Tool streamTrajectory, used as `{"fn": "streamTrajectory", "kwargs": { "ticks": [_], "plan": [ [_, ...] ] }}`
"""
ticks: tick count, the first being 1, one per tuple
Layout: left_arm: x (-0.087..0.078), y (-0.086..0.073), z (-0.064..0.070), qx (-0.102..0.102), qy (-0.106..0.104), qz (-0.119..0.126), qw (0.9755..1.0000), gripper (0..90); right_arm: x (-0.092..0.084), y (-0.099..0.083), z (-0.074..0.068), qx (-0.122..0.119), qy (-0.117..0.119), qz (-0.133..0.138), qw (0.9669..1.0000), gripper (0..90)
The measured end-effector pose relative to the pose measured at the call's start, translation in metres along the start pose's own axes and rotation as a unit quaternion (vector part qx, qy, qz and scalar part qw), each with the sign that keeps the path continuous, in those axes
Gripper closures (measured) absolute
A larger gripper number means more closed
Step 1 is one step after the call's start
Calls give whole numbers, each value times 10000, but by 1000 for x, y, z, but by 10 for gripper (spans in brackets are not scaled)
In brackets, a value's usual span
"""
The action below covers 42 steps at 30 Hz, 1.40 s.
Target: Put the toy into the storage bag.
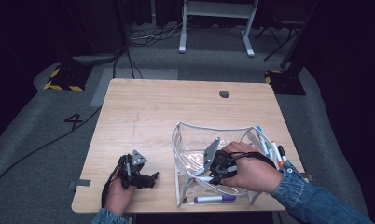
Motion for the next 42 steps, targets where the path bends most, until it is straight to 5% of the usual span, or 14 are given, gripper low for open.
{"fn": "streamTrajectory", "kwargs": {
  "ticks": [9,19,24,30,36,42],
  "plan": [
    [0,0,0,18,-5,-16,10000,0,24,-1,2,150,313,-160,9993,768],
    [0,0,0,31,-6,-25,10000,0,40,-8,7,172,352,-363,9986,766],
    [0,0,0,20,-3,-15,10000,0,39,-7,11,115,259,-264,9992,661],
    [0,0,0,20,-4,-16,10000,0,25,1,14,471,125,282,9984,546],
    [0,0,0,2,-3,-4,10000,0,-9,14,18,750,-111,1088,9912,505],
    [0,0,0,3,7,6,10000,0,-48,23,24,1321,-295,1947,9715,463]
  ]
}}
Point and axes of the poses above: each handheld gripper's, and its own axes: x roughly forward along the jaws, y roughly out of its top, z roughly to its right, the point moved 10 cm from there along x, roughly forward along the jaws, and after that the axes turned 7 degrees about x, right-handed, at the moved point
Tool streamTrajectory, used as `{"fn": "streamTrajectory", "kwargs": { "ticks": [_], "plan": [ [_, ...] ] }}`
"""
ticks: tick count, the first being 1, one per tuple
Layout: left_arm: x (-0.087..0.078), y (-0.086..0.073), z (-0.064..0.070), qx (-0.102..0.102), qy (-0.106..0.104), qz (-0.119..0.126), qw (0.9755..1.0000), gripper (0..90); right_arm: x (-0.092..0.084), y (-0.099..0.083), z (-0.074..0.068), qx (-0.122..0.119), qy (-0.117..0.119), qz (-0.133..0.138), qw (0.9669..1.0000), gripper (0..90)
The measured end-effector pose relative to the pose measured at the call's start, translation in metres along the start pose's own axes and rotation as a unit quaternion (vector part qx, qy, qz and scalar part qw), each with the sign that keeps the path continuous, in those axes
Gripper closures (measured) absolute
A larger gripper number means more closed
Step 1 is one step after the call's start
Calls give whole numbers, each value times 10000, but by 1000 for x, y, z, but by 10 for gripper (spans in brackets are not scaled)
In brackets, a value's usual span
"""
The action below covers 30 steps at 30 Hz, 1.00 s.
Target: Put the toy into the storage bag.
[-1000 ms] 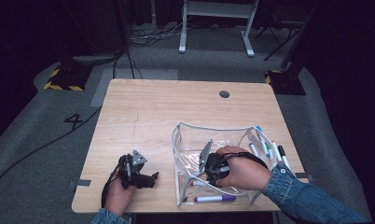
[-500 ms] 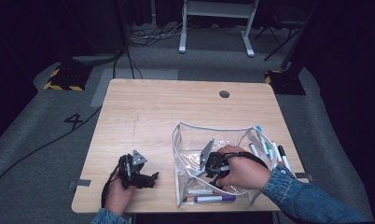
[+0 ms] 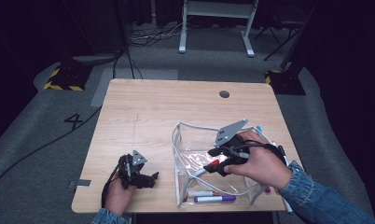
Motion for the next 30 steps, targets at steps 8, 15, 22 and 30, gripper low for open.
{"fn": "streamTrajectory", "kwargs": {
  "ticks": [8,15,22,30],
  "plan": [
    [0,0,0,7,-7,-14,10000,0,-45,2,23,404,-447,445,9972,514],
    [0,0,0,11,5,-4,10000,0,-73,-9,46,740,-793,648,9920,531],
    [0,0,0,0,-1,-5,10000,0,-104,-28,74,1185,-1163,944,9816,529],
    [0,0,0,-6,-9,-10,10000,0,-131,-70,111,1761,-1622,1040,9653,523]
  ]
}}
Point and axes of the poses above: each handheld gripper's, and its own axes: x roughly forward along the jaws, y roughly out of its top, z roughly to its right, the point moved 10 cm from there along x, roughly forward along the jaws, and after that the axes turned 7 degrees about x, right-handed, at the moved point
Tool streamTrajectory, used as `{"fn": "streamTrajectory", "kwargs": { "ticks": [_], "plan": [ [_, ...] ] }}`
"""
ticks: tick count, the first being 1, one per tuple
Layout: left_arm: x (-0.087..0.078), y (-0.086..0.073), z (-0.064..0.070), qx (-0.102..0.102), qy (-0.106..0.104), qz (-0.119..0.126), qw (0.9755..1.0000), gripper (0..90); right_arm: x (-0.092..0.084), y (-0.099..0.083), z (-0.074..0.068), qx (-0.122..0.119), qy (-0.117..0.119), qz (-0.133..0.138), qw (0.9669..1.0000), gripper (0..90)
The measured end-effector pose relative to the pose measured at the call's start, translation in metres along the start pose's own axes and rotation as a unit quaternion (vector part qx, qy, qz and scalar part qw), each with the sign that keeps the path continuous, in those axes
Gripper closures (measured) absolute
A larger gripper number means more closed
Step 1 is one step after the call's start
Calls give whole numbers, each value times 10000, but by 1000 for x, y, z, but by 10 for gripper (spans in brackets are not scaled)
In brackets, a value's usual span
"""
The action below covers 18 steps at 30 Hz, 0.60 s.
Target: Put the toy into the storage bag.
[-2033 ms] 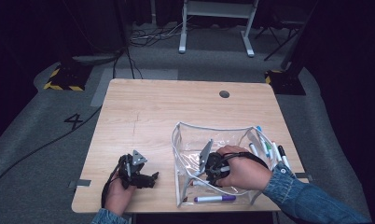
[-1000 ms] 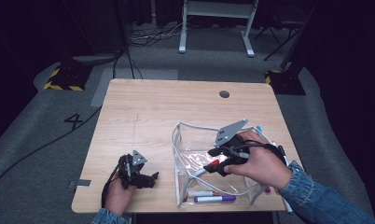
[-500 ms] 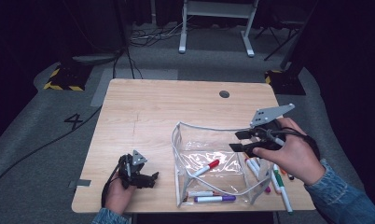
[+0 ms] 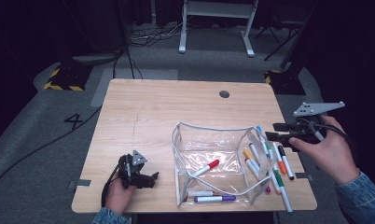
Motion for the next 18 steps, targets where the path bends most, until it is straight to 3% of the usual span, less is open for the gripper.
{"fn": "streamTrajectory", "kwargs": {
  "ticks": [4,9,12,18],
  "plan": [
    [0,0,0,3,7,8,10000,0,0,-20,28,279,-297,-90,9991,530],
    [0,0,0,9,9,5,10000,0,6,-53,60,604,-635,-360,9955,546],
    [0,0,0,4,4,2,10000,0,14,-74,75,820,-765,-540,9922,552],
    [0,0,0,8,7,1,10000,0,32,-117,102,1200,-1020,-1008,9824,574]
  ]
}}
Point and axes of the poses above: each handheld gripper's, and its own axes: x roughly forward along the jaws, y roughly out of its top, z roughly to its right, the point moved 10 cm from there along x, roughly forward along the jaws, and after that the axes turned 7 degrees about x, right-handed, at the moved point
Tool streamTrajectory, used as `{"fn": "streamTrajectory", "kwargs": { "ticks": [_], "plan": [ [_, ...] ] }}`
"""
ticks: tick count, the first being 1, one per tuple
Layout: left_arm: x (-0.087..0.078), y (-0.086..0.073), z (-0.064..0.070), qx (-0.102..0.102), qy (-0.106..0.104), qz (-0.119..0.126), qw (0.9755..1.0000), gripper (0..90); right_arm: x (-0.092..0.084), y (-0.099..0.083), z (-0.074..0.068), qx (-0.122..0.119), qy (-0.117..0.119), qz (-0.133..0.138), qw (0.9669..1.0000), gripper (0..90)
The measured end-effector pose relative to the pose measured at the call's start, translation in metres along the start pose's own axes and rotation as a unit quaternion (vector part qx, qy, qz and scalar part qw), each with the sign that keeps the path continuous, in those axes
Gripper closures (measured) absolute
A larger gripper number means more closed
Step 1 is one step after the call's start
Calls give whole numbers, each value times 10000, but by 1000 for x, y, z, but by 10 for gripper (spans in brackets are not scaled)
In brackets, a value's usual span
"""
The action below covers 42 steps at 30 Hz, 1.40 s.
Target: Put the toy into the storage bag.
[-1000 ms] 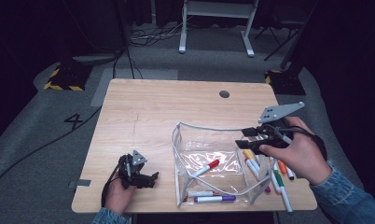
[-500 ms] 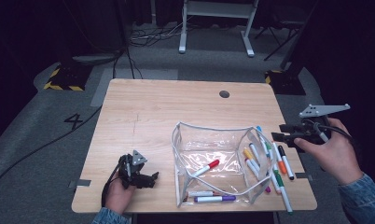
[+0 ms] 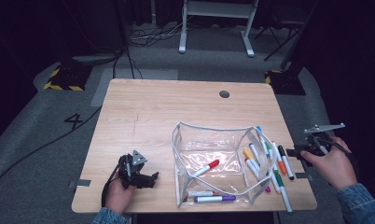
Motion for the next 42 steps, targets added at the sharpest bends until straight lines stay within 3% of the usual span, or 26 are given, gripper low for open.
{"fn": "streamTrajectory", "kwargs": {
  "ticks": [7,14,18,24,27,31,36,42],
  "plan": [
    [0,0,0,2,3,5,10000,0,35,-23,25,268,-171,-367,9988,599],
    [0,0,0,-3,3,6,10000,0,67,-38,37,492,-270,-743,9957,625],
    [0,0,0,-13,-12,-2,10000,0,78,-44,42,612,-413,-926,9930,670],
    [0,0,0,-5,-10,-3,10000,0,85,-45,49,949,-586,-951,9892,760],
    [0,0,1,-23,-21,-4,10000,0,86,-43,51,1138,-585,-879,9879,771],
    [0,0,0,7,7,7,10000,0,81,-41,52,1156,-567,-801,9884,771],
    [0,0,0,-6,-3,2,10000,0,60,-28,48,1038,-512,-568,9917,771],
    [0,0,1,-17,-12,0,10000,0,30,-9,39,704,-435,-262,9962,772]
  ]
}}
Point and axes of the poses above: each handheld gripper's, and its own axes: x roughly forward along the jaws, y roughly out of its top, z roughly to its right, the point moved 10 cm from there along x, roughly forward along the jaws, and after that the axes turned 7 degrees about x, right-handed, at the moved point
